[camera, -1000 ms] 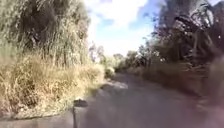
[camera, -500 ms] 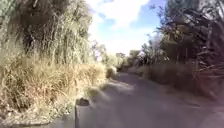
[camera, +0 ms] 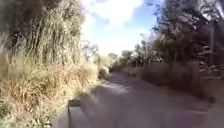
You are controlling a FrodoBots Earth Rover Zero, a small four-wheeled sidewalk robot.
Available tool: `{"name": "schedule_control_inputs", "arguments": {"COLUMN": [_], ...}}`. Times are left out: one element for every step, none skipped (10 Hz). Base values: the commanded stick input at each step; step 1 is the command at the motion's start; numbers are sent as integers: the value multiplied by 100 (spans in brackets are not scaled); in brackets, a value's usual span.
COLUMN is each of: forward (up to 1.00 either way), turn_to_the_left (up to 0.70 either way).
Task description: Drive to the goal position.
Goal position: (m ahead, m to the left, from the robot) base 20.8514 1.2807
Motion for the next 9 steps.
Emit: {"name": "schedule_control_inputs", "arguments": {"forward": [70,70,70,70,70,70,70,70,70], "turn_to_the_left": [-35,-35,-35,-35,-14,0,0,0,0]}}
